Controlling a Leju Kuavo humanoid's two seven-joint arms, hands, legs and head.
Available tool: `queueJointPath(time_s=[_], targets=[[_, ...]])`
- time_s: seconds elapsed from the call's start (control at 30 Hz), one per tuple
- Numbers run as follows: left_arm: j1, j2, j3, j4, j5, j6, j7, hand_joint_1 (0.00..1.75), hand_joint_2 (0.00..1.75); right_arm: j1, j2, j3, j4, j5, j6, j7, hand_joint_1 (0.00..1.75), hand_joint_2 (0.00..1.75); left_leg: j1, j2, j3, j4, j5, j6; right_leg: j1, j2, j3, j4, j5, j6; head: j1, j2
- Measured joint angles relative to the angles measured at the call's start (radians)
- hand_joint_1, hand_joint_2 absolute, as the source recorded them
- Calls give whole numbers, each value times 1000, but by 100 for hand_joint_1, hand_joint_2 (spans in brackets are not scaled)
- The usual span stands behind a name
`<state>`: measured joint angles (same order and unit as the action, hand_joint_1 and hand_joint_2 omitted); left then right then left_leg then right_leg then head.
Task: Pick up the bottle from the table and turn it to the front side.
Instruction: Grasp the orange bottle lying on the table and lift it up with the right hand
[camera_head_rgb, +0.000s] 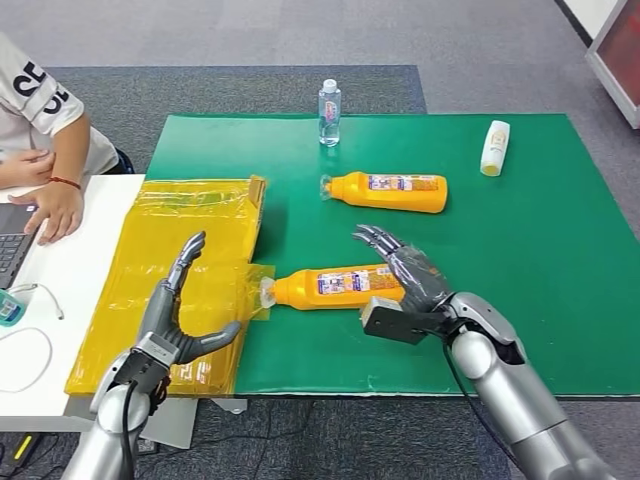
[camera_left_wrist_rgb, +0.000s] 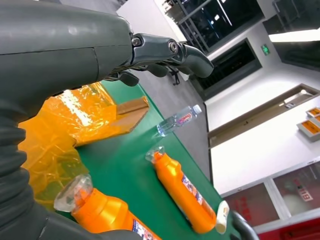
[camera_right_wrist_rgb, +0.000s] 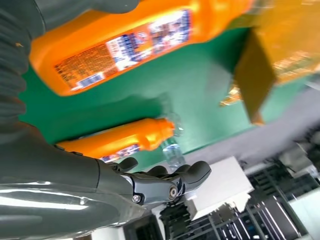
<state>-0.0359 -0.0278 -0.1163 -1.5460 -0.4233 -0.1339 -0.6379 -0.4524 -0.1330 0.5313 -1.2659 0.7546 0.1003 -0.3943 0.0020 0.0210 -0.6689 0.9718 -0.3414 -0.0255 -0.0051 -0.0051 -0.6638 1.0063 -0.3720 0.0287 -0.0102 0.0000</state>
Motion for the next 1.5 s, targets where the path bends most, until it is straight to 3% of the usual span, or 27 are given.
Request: queueJointPath(time_s=[0.13, 0.3, 0.57, 0.97, 1.2, 1.5], targets=[[-22, 3, -16, 22, 8, 0, -10, 0, 175, -131, 6, 121, 120, 52, 4, 35, 0, 175, 0, 0, 0, 0, 0, -1, 0, 0, -1, 0, 1, -1, 0, 0], [-44, 4, -32, 54, 14, 0, -15, 0, 175, -282, 71, 288, 321, 133, 45, 101, 0, 175, 1, 0, 0, 0, 2, -2, 1, 0, -1, 0, 1, -1, 0, 0], [-60, 3, -44, 94, 14, 5, -26, 0, 175, -375, 170, 434, 596, 189, 71, 163, 0, 175, 1, 0, 0, 0, 2, -2, 1, 0, -1, 0, 0, -1, 0, 0], [-74, 3, -46, 116, 14, 10, -29, 0, 175, -434, 219, 513, 785, 219, 137, 226, 0, 175, 0, 0, 0, 0, 1, -1, 1, 0, 0, 0, 0, -1, 0, 0], [-72, 4, -46, 119, 14, 10, -29, 0, 175, -442, 221, 517, 809, 219, 102, 301, 0, 175, 0, 0, 0, 0, 1, -1, 0, 0, 0, 0, 0, -1, 0, 0], [-70, 4, -45, 119, 12, 10, -28, 0, 175, -449, 220, 484, 817, 216, 48, 338, 0, 175, 0, 0, 0, 0, 2, -2, 1, 0, -1, 0, 1, -1, 0, 0]])
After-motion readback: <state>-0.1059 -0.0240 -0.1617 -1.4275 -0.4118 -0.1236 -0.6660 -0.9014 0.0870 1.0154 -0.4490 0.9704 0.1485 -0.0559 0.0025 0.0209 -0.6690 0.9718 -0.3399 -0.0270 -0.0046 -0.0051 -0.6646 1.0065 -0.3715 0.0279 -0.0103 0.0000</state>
